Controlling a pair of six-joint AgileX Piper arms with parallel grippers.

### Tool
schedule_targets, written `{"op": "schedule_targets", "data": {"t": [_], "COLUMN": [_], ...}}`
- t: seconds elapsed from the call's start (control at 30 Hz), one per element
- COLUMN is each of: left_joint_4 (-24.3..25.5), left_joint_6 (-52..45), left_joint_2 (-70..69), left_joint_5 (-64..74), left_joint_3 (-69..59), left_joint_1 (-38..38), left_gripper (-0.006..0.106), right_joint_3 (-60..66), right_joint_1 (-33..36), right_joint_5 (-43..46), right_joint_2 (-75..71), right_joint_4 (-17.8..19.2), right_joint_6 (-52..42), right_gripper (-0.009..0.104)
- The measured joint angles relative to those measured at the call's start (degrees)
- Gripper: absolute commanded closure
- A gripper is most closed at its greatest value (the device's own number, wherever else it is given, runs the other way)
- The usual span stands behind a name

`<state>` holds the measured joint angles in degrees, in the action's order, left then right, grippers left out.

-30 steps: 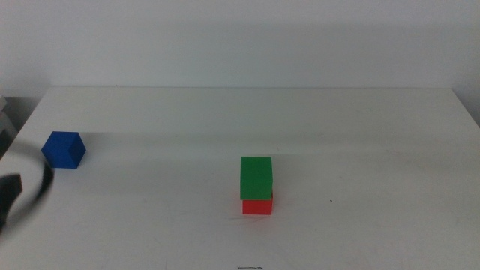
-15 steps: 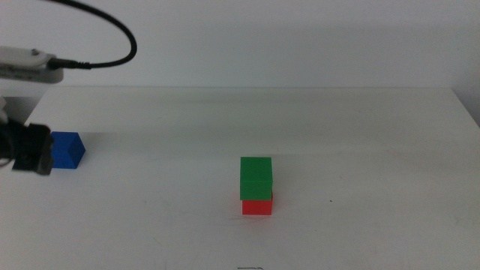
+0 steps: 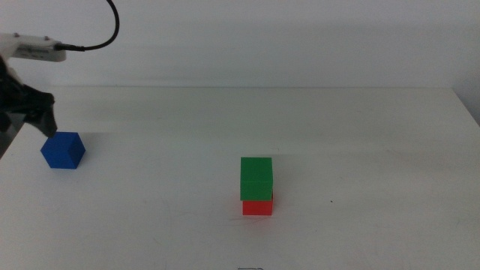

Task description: Stack red cubes first, then green, then blue cubes in a specific spot.

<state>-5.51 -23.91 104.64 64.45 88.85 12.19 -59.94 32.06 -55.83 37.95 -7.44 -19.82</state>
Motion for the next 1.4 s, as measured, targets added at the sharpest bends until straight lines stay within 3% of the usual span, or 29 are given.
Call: {"op": "schedule_targets", "data": {"t": [0.37,0.77,0.9,1.2,1.33,1.4], "left_joint_4": [-1.5,-3.0,-3.3,-3.8,-1.1,1.3], "left_joint_6": [-0.2,-1.7,-1.7,-1.7,-2.6,-1.9], "left_joint_2": [14.8,20.8,21.8,21.4,18.5,16.2], "left_joint_5": [-0.1,-1.6,-2.0,0.9,4.8,5.1], "left_joint_3": [11.4,12.2,12.2,13.1,13.1,13.0], "left_joint_1": [0.0,0.0,0.0,-0.1,-2.3,-4.6], "left_gripper": [0.008,0.011,0.026,0.087,0.101,0.102], "right_joint_3": [0.0,0.0,0.0,0.0,0.0,0.0], "right_joint_1": [0.0,0.0,0.0,0.0,0.0,0.0], "right_joint_5": [0.0,0.0,0.0,0.0,0.0,0.0], "right_joint_2": [0.0,0.0,0.0,0.0,0.0,0.0], "right_joint_4": [0.0,0.0,0.0,0.0,0.0,0.0], "right_joint_6": [0.0,0.0,0.0,0.0,0.0,0.0], "right_gripper": [0.029,0.029,0.029,0.029,0.029,0.029]}}
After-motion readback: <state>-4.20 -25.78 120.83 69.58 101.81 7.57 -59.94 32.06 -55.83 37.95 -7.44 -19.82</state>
